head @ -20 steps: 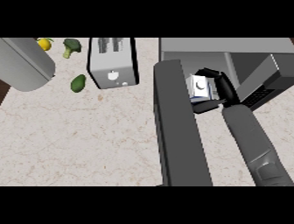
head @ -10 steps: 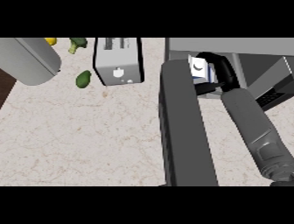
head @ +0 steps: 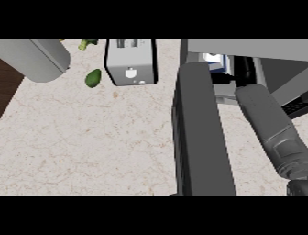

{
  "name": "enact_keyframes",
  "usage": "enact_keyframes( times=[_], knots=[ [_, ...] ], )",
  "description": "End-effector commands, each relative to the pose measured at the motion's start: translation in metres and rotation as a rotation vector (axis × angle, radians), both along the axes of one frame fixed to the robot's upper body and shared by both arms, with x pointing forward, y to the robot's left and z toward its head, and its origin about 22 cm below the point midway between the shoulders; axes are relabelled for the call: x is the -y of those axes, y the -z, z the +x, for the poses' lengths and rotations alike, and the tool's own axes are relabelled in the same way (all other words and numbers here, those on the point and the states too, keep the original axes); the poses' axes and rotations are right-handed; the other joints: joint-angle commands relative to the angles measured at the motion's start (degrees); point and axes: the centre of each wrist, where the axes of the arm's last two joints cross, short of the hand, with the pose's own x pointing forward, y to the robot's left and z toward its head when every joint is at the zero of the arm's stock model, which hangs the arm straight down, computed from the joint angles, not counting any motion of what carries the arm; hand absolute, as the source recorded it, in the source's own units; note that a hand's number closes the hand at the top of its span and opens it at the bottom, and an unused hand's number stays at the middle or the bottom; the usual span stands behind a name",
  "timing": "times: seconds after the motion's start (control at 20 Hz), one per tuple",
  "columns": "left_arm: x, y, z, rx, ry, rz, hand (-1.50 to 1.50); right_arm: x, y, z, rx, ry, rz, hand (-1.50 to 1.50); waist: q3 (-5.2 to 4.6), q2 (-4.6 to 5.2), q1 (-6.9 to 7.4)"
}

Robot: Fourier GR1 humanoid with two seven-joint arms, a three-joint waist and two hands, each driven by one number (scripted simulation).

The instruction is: Pick up the milk, place it into the microwave and close the microwave

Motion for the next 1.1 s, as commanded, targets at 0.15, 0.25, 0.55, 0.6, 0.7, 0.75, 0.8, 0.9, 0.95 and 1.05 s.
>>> enact_keyframes(
  times=[0.15, 0.25, 0.55, 0.6, 0.7, 0.75, 0.8, 0.9, 0.95, 1.05],
  knots=[
    [-0.006, 0.0, 0.013, 0.011, 0.024, 0.045, -1.5, 0.0, 0.014, -0.006, 0.045, 0.074, -0.133, -1.5, 0.03, 0.77, 1.51],
    [-0.004, -0.002, 0.015, -0.001, 0.037, 0.037, -1.5, 0.002, 0.006, -0.002, 0.023, 0.058, -0.142, -1.5, 0.06, 0.8, 1.61],
    [-0.006, 0.001, 0.029, 0.004, 0.082, 0.065, -1.5, -0.007, 0.006, -0.001, -0.016, -0.033, -0.054, -1.5, 0.08, 0.57, 0.56],
    [-0.003, 0.005, 0.023, -0.001, 0.087, 0.053, -1.5, 0.003, 0.008, -0.003, -0.035, -0.049, -0.047, -1.5, 0.08, 0.42, 1.13],
    [0.001, 0.006, 0.023, 0.015, 0.098, 0.064, -1.5, -0.004, 0.013, -0.005, -0.033, -0.081, -0.008, -1.5, 0.12, 0.35, 1.39],
    [0.0, 0.005, 0.03, 0.014, 0.099, 0.057, -1.5, -0.001, 0.008, -0.003, -0.03, -0.089, 0.013, -1.5, 0.11, 0.41, 0.61],
    [0.005, 0.005, 0.031, 0.008, 0.112, 0.051, -1.5, 0.003, 0.005, -0.001, -0.013, -0.123, 0.015, -1.5, 0.13, 0.3, 0.36],
    [0.012, 0.004, 0.033, 0.027, 0.126, 0.045, -1.5, -0.002, 0.009, -0.003, -0.022, -0.142, 0.051, -1.5, 0.1, -0.01, 0.23],
    [0.015, -0.002, 0.031, 0.019, 0.133, 0.039, -1.5, -0.004, 0.021, -0.009, -0.041, -0.159, 0.078, -1.5, 0.12, -0.27, -0.19],
    [0.02, -0.001, 0.029, -0.002, 0.157, 0.02, -1.5, 0.002, 0.028, -0.013, -0.042, -0.182, 0.109, -1.5, 0.09, -0.47, -0.68]
  ],
)
